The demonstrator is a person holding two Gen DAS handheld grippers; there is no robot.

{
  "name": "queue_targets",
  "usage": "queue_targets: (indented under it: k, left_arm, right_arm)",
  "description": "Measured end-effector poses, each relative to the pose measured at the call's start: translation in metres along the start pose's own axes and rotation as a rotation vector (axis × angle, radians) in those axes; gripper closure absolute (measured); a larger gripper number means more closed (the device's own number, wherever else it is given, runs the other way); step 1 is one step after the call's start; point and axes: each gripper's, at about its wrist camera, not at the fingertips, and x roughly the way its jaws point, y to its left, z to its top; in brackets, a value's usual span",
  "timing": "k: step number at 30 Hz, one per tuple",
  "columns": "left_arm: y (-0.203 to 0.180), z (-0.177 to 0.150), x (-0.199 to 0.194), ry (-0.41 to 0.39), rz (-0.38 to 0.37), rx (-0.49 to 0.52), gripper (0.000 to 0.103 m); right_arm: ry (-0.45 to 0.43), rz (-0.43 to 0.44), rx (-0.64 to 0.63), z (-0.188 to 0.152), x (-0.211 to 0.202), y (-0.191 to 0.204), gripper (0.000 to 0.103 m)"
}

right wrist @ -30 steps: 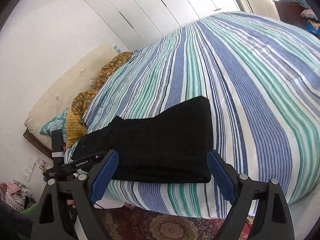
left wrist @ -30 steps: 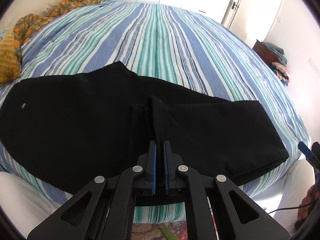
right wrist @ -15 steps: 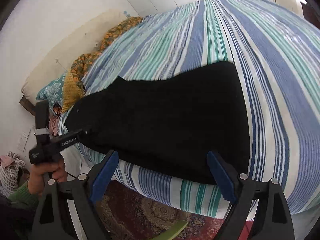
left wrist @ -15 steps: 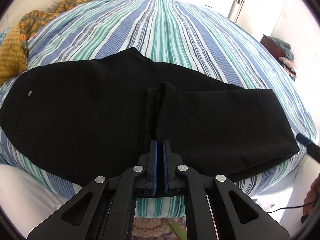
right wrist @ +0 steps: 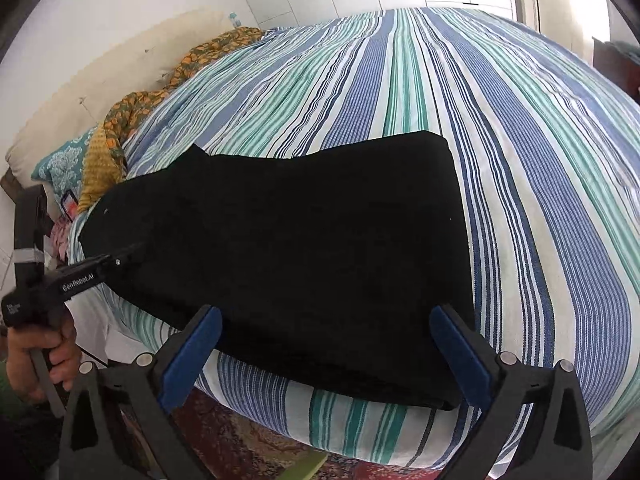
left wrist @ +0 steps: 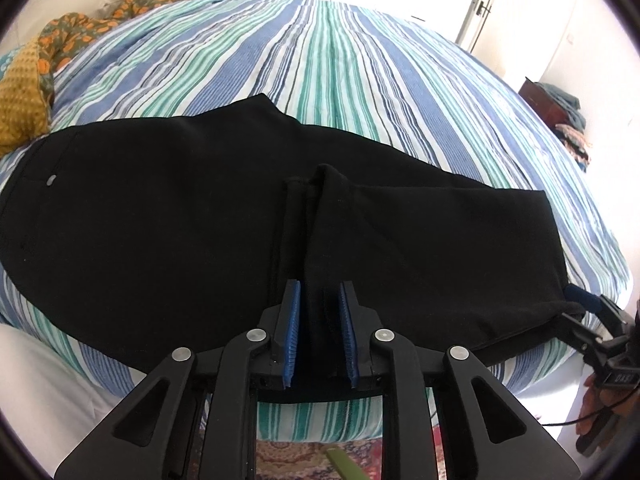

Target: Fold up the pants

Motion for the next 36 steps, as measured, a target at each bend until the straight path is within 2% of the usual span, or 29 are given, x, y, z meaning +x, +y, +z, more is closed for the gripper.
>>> queue_targets:
  k: [2,5,6,13,17,22,28,30,32,36]
  left_arm:
    - [-0.005,0.001,-0.001,-0.003,0.012,0.007,0.069]
    - [-0.014,0.001,-0.01,-0.034,0.069,0.018,0.041]
    - [-0.017,0.001,-0.015,-0.05,0.083,0.018,0.037]
    - [-0.021,0.014,-0.039,-0.16,0.188,-0.004,0.033]
    - [-0.022,0.03,-0.041,-0.197,0.171,-0.029,0.028]
    - [-0.029,0.038,-0.019,-0.159,0.147,0.002,0.028]
    - [-0.02,0.015,0.02,-0.042,0.202,0.018,0.028]
    - [-0.012,0.009,0.024,-0.028,0.181,0.004,0.028]
    - [-0.009,0.009,0.023,-0.03,0.167,-0.006,0.027]
    - [-0.01,0.007,0.021,-0.031,0.16,-0.006,0.027]
  right_arm:
    - [-0.001,-0.027,-0.042,-0.003,0.002,0.006,0.0]
    - [-0.007,-0.03,-0.045,-0.005,0.001,0.005,0.0]
    - [-0.01,-0.024,-0.04,-0.005,0.0,0.004,0.0]
    - [-0.019,-0.031,-0.045,-0.006,0.002,0.008,0.0]
    - [-0.027,-0.036,-0.047,-0.006,0.003,0.009,0.0]
    - [-0.045,-0.047,-0.06,-0.009,0.003,0.011,0.0]
    - [-0.047,-0.04,-0.067,-0.008,0.002,0.011,0.0]
    - [-0.043,-0.029,-0.069,-0.005,-0.002,0.011,0.0]
    - [-0.089,0.002,-0.039,0.001,-0.016,0.006,0.0]
    - [-0.293,0.045,0.086,0.02,-0.063,-0.017,0.0]
